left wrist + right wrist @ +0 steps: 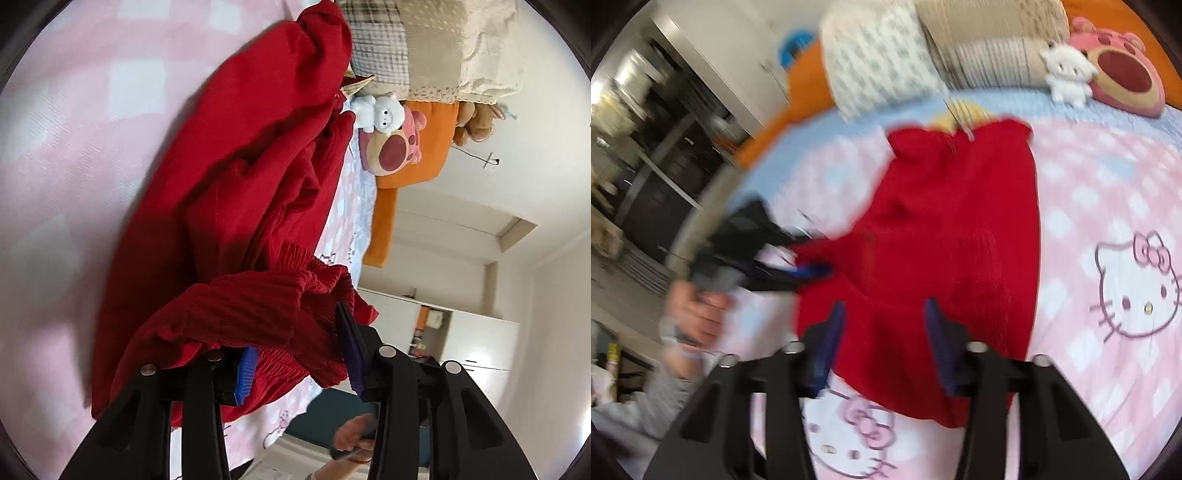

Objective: Fold large clothes

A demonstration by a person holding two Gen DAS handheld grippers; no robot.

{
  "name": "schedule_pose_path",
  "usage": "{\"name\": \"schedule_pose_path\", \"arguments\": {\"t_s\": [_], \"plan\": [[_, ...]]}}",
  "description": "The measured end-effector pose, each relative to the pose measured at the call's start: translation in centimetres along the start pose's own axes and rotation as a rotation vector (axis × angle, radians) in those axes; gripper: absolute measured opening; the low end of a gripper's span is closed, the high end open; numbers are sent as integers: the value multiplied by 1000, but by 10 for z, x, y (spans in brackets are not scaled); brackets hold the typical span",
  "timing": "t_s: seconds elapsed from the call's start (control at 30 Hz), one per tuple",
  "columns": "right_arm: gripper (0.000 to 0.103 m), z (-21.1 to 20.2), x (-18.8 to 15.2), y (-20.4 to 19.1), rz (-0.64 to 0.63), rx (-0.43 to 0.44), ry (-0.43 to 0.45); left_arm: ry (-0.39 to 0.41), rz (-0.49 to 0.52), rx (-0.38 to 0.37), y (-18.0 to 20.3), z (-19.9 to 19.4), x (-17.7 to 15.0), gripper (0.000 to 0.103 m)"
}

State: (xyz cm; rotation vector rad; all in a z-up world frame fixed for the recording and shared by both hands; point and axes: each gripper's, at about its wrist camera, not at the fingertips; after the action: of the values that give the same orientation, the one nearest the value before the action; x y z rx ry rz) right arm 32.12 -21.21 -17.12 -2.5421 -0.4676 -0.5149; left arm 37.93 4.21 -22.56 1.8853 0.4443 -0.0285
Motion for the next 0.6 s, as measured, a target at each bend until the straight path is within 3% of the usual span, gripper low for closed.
{"name": "schedule_pose_path", "arguments": {"t_s": [0.07, 0.13, 0.17, 0.2, 0.27, 0.33, 0.47, 0.6], "plan": [[38, 29, -1, 10, 38, -48, -14, 4, 9, -7, 6, -4, -3, 46], [35, 49, -2, 18, 73, -79, 9, 20, 15, -31, 6, -13, -5, 60], [35, 61, -1, 23, 104, -89, 22, 38, 27, -52, 9, -20, -6, 88], [35, 69, 0, 22, 112, -113, 33, 61, 38, -60, 13, -31, -9, 100], [36, 87, 5, 14, 55, -201, 59, 81, 74, -71, 31, -40, -10, 100], [36, 97, 6, 6, 35, -257, 70, 105, 180, -26, 57, -54, -18, 100], [36, 95, 4, 5, 16, -277, 91, 103, 449, 203, 114, -42, -37, 100], [36, 73, 0, 5, 3, -292, 124, 28, 628, 420, 130, 6, -43, 97]]}}
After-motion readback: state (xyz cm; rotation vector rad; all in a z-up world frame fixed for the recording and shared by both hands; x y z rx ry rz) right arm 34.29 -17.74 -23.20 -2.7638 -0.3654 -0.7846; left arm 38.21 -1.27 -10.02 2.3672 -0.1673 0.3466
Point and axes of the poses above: each gripper's, at about its wrist camera, not at the fingertips, and z roughly the way its jaws point, y to its right, x to its top, and after that the axes turned 6 degrees about -y, right-handed
